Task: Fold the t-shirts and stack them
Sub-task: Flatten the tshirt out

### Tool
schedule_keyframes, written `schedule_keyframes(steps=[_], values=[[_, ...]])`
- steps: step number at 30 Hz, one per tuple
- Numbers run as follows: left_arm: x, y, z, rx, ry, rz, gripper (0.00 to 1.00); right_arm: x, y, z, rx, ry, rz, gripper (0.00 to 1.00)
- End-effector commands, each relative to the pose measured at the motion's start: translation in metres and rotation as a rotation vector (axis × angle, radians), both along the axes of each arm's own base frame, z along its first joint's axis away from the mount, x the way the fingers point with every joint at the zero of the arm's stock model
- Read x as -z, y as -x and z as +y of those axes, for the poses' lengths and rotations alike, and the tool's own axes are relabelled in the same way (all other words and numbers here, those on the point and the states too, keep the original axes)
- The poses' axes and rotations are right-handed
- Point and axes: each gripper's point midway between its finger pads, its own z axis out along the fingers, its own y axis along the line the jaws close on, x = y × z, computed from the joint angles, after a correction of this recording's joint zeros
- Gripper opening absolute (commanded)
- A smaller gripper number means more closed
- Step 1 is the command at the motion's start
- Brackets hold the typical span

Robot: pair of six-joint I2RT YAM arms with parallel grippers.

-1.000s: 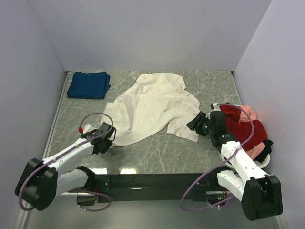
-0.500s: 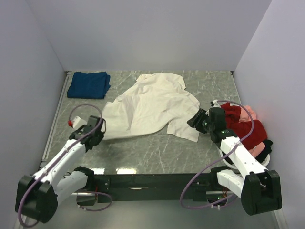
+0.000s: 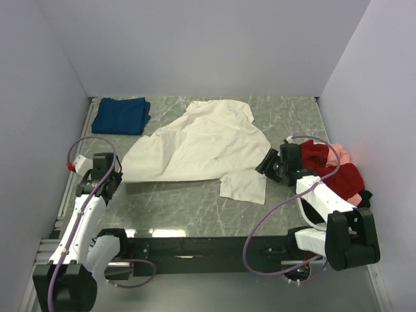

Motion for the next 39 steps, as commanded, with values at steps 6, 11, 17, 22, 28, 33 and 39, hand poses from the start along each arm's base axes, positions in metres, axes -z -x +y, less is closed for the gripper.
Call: schedule_keyframes(steps=[6,11,17,22,28,33,39], values=[[-0.027,-0.017,0.027,-0.008,0.026,-0.091,0.00,-0.003,-0.017,-0.013,0.062,0.081,-0.017,0.56],[-0.028,-0.027,0.022,0.028,0.053,-0.107,0.00,0.005,-0.026,-0.012,0.076,0.082,0.006,0.56],[-0.033,-0.033,0.019,0.056,0.055,-0.129,0.00,0.012,-0.037,-0.006,0.098,0.057,0.002,0.54],[-0.038,-0.038,0.018,0.078,0.051,-0.144,0.00,0.019,-0.039,-0.005,0.104,0.065,0.016,0.48],[-0.052,-0.046,0.012,0.137,0.042,-0.192,0.00,0.001,-0.051,-0.002,0.105,0.050,-0.028,0.07],[-0.099,-0.051,0.014,0.173,-0.015,-0.280,0.00,-0.077,-0.056,-0.002,0.098,0.032,-0.173,0.00],[-0.199,-0.053,0.016,0.191,-0.094,-0.455,0.00,-0.215,-0.039,-0.017,0.138,0.020,-0.435,0.00]])
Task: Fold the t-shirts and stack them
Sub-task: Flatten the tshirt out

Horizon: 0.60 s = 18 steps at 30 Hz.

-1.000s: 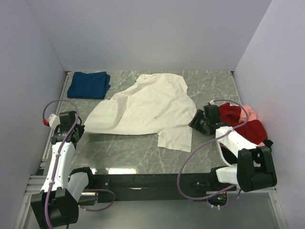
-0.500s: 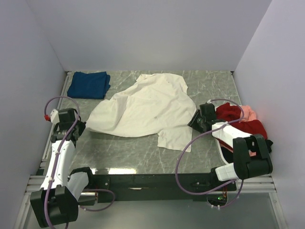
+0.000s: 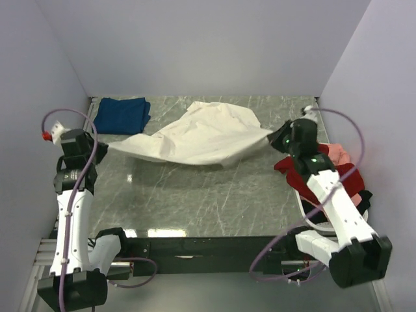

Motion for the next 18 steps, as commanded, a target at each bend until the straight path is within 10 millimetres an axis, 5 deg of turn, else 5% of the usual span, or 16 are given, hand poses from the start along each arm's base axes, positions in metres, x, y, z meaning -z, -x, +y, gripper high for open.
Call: schedule_keyframes(steps=[1,10,14,18], values=[[-0.084,0.003,0.003,0.011,-0.084,-0.174,0.00,-0.097,0.016,-0.012,0.030,0.005,-0.200,0.00],[-0.236,0.052,0.001,-0.013,-0.191,-0.472,0.00,-0.283,0.102,-0.034,0.056,-0.025,-0.578,0.00],[-0.278,0.070,-0.003,-0.014,-0.214,-0.562,0.00,-0.328,0.133,-0.037,0.047,-0.045,-0.704,0.00],[-0.302,0.066,-0.005,-0.006,-0.214,-0.614,0.00,-0.349,0.140,-0.034,0.025,-0.060,-0.771,0.00]])
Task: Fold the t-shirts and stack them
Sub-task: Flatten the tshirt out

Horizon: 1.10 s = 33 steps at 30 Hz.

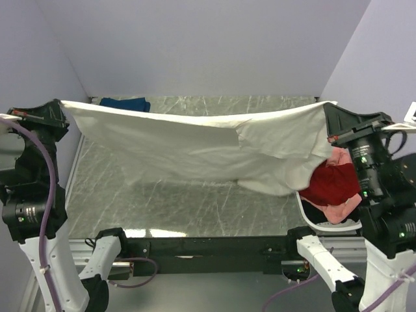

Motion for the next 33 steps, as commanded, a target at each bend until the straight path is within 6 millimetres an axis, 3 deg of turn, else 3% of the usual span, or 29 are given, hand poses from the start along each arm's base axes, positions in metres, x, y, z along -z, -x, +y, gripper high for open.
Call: schedule_keyframes(steps=[1,4,7,8,10,11,12,13,14,15,16,17,18,19,20,21,23,25,26,27,28,29,30,31,33], values=[[-0.012,-0.011,0.003,-0.005,-0.016,-0.012,0.00,-0.015,-0.005,0.002,-0.006,0.019,-0.043,0.00],[-0.012,-0.035,0.003,0.020,-0.003,-0.030,0.00,-0.015,-0.025,0.009,-0.026,0.015,-0.054,0.00],[-0.004,-0.069,0.006,0.040,0.017,-0.032,0.00,-0.008,-0.058,0.019,-0.047,0.013,-0.043,0.00],[-0.001,-0.089,0.009,0.046,0.029,-0.036,0.00,-0.008,-0.068,0.022,-0.051,0.009,-0.056,0.00],[0.003,-0.111,0.008,0.073,0.037,-0.034,0.00,-0.004,-0.099,0.028,-0.052,0.012,-0.049,0.00],[0.014,-0.136,0.011,0.080,0.055,-0.007,0.00,-0.005,-0.109,0.030,-0.054,0.014,-0.052,0.00],[0.007,-0.145,0.013,0.083,0.054,-0.024,0.00,0.003,-0.131,0.035,-0.059,0.019,-0.026,0.00],[0.002,-0.156,0.014,0.088,0.051,-0.039,0.00,-0.009,-0.139,0.036,-0.058,0.018,-0.062,0.00],[0.016,-0.184,0.017,0.096,0.062,-0.001,0.00,-0.012,-0.148,0.038,-0.059,0.018,-0.068,0.00],[-0.002,-0.190,0.017,0.101,0.056,-0.037,0.00,-0.002,-0.174,0.042,-0.061,0.024,-0.036,0.00],[-0.007,-0.200,0.019,0.103,0.056,-0.048,0.00,-0.005,-0.184,0.043,-0.058,0.030,-0.038,0.00],[0.007,-0.229,0.023,0.110,0.066,-0.011,0.00,-0.030,-0.184,0.043,-0.057,0.026,-0.090,0.00],[-0.024,-0.229,0.022,0.123,0.049,-0.074,0.00,-0.021,-0.206,0.047,-0.059,0.031,-0.062,0.00],[-0.028,-0.237,0.023,0.125,0.047,-0.071,0.00,-0.028,-0.213,0.047,-0.058,0.031,-0.072,0.00],[-0.017,-0.261,0.026,0.129,0.047,-0.034,0.00,-0.054,-0.207,0.045,-0.059,0.025,-0.125,0.00],[-0.055,-0.253,0.023,0.136,0.019,-0.111,0.00,-0.054,-0.218,0.047,-0.061,0.027,-0.120,0.00],[-0.077,-0.254,0.025,0.130,-0.007,-0.149,0.00,-0.079,-0.210,0.044,-0.059,0.016,-0.176,0.00],[-0.087,-0.248,0.026,0.128,-0.017,-0.167,0.00,-0.097,-0.193,0.041,-0.060,0.005,-0.232,0.00],[-0.091,-0.239,0.028,0.115,-0.034,-0.182,0.00,-0.085,-0.196,0.041,-0.059,0.002,-0.212,0.00],[-0.090,-0.235,0.029,0.105,-0.039,-0.187,0.00,-0.092,-0.180,0.037,-0.056,-0.009,-0.241,0.00],[-0.088,-0.230,0.034,0.080,-0.041,-0.191,0.00,-0.072,-0.186,0.038,-0.054,-0.008,-0.209,0.00],[-0.096,-0.210,0.033,0.070,-0.049,-0.215,0.00,-0.063,-0.186,0.037,-0.050,-0.007,-0.191,0.00],[-0.064,-0.220,0.038,0.063,-0.029,-0.147,0.00,-0.060,-0.175,0.035,-0.046,-0.008,-0.192,0.00],[-0.052,-0.218,0.041,0.055,-0.022,-0.122,0.00,-0.028,-0.185,0.033,-0.035,-0.008,-0.123,0.00],[-0.006,-0.216,0.043,0.047,0.016,-0.026,0.00,-0.008,-0.176,0.030,-0.032,-0.022,-0.086,0.00]])
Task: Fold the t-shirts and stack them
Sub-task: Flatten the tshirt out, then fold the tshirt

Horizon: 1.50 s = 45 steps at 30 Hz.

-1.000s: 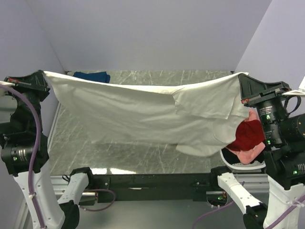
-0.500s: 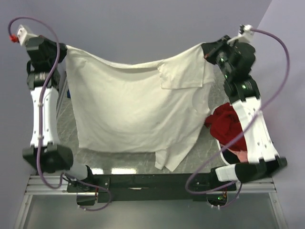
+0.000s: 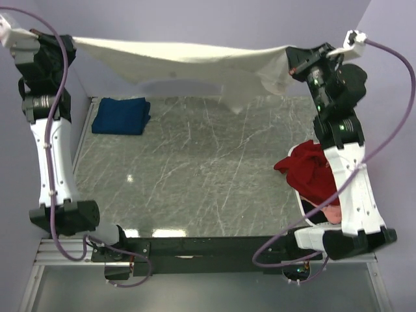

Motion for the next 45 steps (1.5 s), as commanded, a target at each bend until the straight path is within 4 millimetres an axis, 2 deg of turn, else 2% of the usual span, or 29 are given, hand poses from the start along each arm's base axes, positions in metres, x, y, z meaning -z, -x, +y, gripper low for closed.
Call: schedule_keyframes(steps=[1,2,3,4,5,6,7,8,9,10,11,13,14,15,17,19,22,24,26,28,30,31,32,33,34,37,38,44,45], values=[[0.032,0.016,0.008,-0.035,0.006,0.040,0.00,0.038,0.008,-0.009,0.021,-0.040,0.038,0.00],[0.070,0.019,0.006,-0.029,0.036,0.108,0.00,0.050,0.016,-0.010,0.015,-0.047,0.058,0.00],[0.090,0.022,0.004,-0.024,0.054,0.148,0.00,0.069,0.016,-0.009,0.007,-0.052,0.101,0.00],[0.112,0.025,0.003,-0.024,0.074,0.188,0.00,0.117,0.013,-0.005,-0.008,-0.056,0.211,0.00],[0.153,0.032,-0.001,-0.015,0.108,0.260,0.00,0.140,0.014,-0.003,-0.016,-0.059,0.262,0.00],[0.173,0.037,-0.001,-0.022,0.126,0.295,0.00,0.159,0.020,-0.001,-0.029,-0.059,0.299,0.00],[0.198,0.044,-0.003,-0.027,0.150,0.348,0.00,0.206,0.022,0.001,-0.039,-0.053,0.394,0.00],[0.241,0.055,-0.006,-0.030,0.190,0.423,0.00,0.228,0.026,0.000,-0.038,-0.049,0.442,0.00],[0.261,0.062,-0.007,-0.039,0.206,0.457,0.00,0.248,0.029,-0.001,-0.033,-0.043,0.489,0.00],[0.282,0.069,-0.008,-0.043,0.224,0.496,0.00,0.286,0.035,-0.003,-0.027,-0.020,0.585,0.00],[0.319,0.083,-0.011,-0.056,0.256,0.569,0.00,0.307,0.037,-0.001,-0.040,-0.004,0.641,0.00],[0.351,0.097,-0.009,-0.098,0.278,0.633,0.00,0.343,0.042,-0.004,-0.037,0.040,0.738,0.03],[0.379,0.108,-0.010,-0.117,0.315,0.686,0.00,0.354,0.041,-0.004,-0.036,0.056,0.769,0.06],[0.391,0.113,-0.007,-0.148,0.329,0.711,0.00,0.375,0.038,-0.006,-0.035,0.080,0.831,0.13],[0.419,0.123,-0.008,-0.175,0.364,0.765,0.00,0.396,0.041,-0.004,-0.051,0.098,0.907,0.19],[0.429,0.127,-0.007,-0.188,0.371,0.788,0.00,0.417,0.047,-0.004,-0.062,0.108,0.960,0.34],[0.439,0.135,-0.005,-0.219,0.381,0.811,0.00,0.422,0.064,-0.012,-0.023,0.121,0.953,0.54],[0.438,0.136,-0.006,-0.216,0.387,0.792,0.00,0.428,0.074,-0.018,0.006,0.130,0.963,0.58],[0.437,0.139,-0.007,-0.215,0.397,0.771,0.00,0.427,0.083,-0.023,0.028,0.138,0.959,0.59],[0.434,0.140,-0.007,-0.215,0.392,0.760,0.00,0.438,0.097,-0.020,0.017,0.132,0.980,0.59],[0.433,0.141,-0.007,-0.222,0.392,0.760,0.00,0.438,0.107,-0.015,0.012,0.123,0.960,0.59],[0.431,0.143,-0.007,-0.220,0.387,0.759,0.00,0.446,0.118,0.001,-0.033,0.149,0.963,0.58],[0.430,0.144,-0.007,-0.219,0.384,0.757,0.00,0.444,0.122,0.004,-0.024,0.166,0.937,0.57],[0.429,0.145,-0.007,-0.220,0.383,0.752,0.00,0.449,0.133,0.027,-0.086,0.201,0.933,0.57],[0.427,0.146,-0.007,-0.220,0.382,0.743,0.00,0.453,0.137,0.032,-0.084,0.221,0.942,0.57],[0.426,0.147,-0.008,-0.211,0.382,0.735,0.00,0.463,0.140,0.051,-0.104,0.266,0.955,0.56],[0.425,0.146,-0.009,-0.206,0.381,0.734,0.00,0.473,0.141,0.055,-0.110,0.296,0.984,0.55],[0.427,0.147,-0.011,-0.195,0.377,0.739,0.00,0.481,0.129,0.088,-0.129,0.431,0.982,0.54],[0.426,0.147,-0.011,-0.194,0.378,0.737,0.00,0.477,0.124,0.093,-0.120,0.445,0.973,0.54]])
